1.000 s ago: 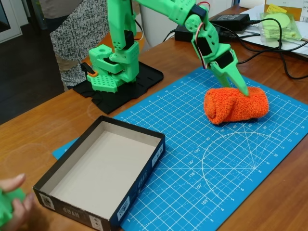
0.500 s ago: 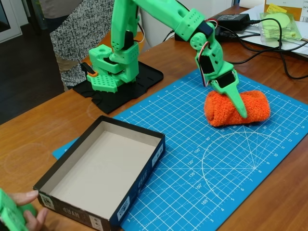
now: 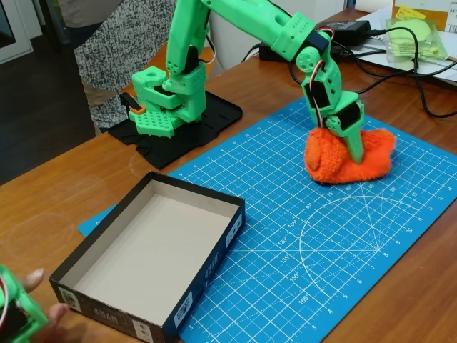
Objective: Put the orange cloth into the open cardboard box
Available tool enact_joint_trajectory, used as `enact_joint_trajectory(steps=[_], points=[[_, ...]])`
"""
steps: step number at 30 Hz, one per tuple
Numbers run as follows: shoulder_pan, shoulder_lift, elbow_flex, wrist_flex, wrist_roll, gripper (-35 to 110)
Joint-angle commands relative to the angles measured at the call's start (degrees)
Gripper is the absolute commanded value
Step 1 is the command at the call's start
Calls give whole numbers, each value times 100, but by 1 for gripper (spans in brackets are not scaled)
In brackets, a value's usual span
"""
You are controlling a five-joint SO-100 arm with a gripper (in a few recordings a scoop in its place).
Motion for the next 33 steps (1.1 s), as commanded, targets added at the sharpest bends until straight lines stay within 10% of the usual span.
enact_joint_trajectory(steps=[1,14,33], points=[[-149,325,35,378,114,0],[1310,2373,-2593,3463,-1907,0],[5045,3050,-1626,3823,-8332,0]])
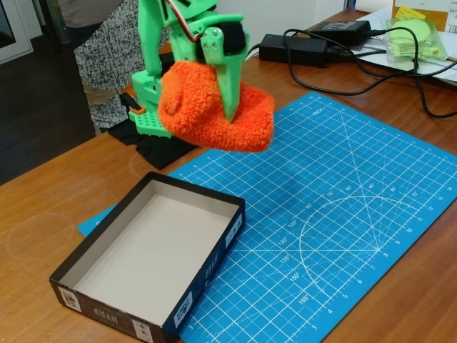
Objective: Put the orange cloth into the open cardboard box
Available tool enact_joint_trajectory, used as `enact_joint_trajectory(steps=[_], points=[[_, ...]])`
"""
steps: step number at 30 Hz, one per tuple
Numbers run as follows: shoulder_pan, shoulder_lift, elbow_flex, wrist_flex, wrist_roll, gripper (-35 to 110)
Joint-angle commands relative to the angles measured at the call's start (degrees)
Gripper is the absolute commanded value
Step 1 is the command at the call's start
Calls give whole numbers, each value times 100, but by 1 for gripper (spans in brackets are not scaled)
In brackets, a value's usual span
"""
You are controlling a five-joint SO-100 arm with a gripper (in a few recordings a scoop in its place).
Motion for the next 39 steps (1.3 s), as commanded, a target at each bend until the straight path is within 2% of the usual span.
enact_joint_trajectory(steps=[1,3,4,12,19,27,33,34,36,39], points=[[606,299,492,-149,-1213,0],[888,308,791,-325,-1837,0],[1239,299,1160,-791,-2153,0],[1881,-176,2355,-2171,-2145,0],[1881,-861,2531,-2338,-1477,0],[1485,-1230,2654,-2461,-1925,0],[1230,-1494,2786,-2549,-1758,1],[1230,-1573,2795,-2593,-1758,5],[1213,-1688,2769,-2531,-1854,25],[1187,-1731,2742,-2391,-1890,33]])
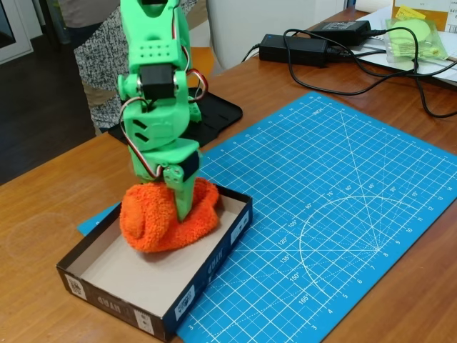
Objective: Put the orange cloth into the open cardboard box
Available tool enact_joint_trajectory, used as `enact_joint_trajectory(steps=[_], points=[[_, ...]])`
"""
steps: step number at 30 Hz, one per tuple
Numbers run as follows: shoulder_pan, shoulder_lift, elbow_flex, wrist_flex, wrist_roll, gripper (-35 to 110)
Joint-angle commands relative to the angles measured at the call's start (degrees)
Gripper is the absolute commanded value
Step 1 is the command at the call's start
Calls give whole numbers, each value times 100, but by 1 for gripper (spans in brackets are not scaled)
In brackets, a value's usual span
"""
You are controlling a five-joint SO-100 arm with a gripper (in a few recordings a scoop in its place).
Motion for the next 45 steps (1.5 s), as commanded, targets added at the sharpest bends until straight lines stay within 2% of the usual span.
enact_joint_trajectory(steps=[1,7,12,16,21,23,28,30,34,37,40,45], points=[[9,70,44,237,-185,32],[193,202,-527,888,9,29],[352,308,-2136,2874,-70,27],[352,650,-3278,3876,272,27],[53,1626,-3138,4025,1187,25],[-369,2206,-2338,3577,2013,24],[-1731,3850,1063,1362,4263,22],[-2188,4658,2338,396,5045,10],[-2883,6425,4280,-905,5818,6],[-3182,7444,5124,-1178,6275,1],[-3428,8464,5906,-1116,6205,0],[-3674,9853,6662,-149,5941,0]])
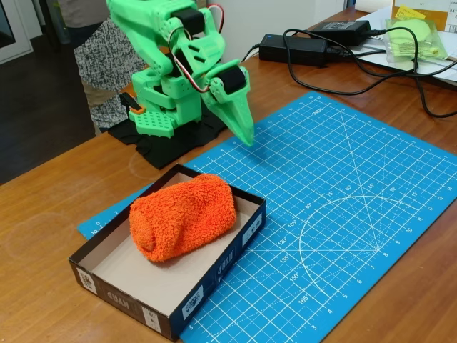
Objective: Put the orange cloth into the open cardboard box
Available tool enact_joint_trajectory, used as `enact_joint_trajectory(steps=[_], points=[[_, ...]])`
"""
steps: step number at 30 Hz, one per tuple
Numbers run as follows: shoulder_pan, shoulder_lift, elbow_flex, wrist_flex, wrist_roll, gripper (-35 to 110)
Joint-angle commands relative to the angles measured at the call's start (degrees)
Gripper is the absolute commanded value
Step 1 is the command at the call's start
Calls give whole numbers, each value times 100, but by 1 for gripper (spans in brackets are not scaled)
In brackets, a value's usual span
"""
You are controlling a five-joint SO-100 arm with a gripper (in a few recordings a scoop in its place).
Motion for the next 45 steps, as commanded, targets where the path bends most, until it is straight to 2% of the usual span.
enact_joint_trajectory(steps=[1,9,45], points=[[0,958,229,782,-9,0],[229,1661,308,1441,18,0],[229,1661,308,1450,-9,0]])
